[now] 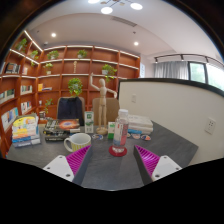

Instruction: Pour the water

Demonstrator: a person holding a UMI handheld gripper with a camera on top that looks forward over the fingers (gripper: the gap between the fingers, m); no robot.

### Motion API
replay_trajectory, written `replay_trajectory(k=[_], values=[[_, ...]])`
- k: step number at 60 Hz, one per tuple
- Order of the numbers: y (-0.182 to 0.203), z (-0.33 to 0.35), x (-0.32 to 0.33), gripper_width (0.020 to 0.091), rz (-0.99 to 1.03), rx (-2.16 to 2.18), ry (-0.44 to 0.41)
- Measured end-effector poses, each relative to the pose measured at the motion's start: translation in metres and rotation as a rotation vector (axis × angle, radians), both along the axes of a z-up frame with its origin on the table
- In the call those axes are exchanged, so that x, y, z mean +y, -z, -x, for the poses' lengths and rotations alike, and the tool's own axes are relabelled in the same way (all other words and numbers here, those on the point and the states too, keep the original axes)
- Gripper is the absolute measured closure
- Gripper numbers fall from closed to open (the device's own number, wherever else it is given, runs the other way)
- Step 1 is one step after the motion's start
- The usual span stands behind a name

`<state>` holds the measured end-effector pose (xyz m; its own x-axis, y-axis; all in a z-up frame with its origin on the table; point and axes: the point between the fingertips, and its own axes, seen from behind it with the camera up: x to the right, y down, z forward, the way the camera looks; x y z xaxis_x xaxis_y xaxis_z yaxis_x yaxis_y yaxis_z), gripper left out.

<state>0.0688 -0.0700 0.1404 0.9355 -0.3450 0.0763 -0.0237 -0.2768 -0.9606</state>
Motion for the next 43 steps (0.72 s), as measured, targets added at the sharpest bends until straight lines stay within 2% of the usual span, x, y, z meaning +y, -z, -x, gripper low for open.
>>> replay_trajectory(k=[9,25,43], values=[[-0.017,0.024,-0.033,0.0227,-0.034,0.018,-0.058],[-0.021,0.052,-0.06,0.0225,-0.064,0.031,-0.134],[-0.023,0.056,-0.065,0.0227,-0.077,0.041,-0.15]])
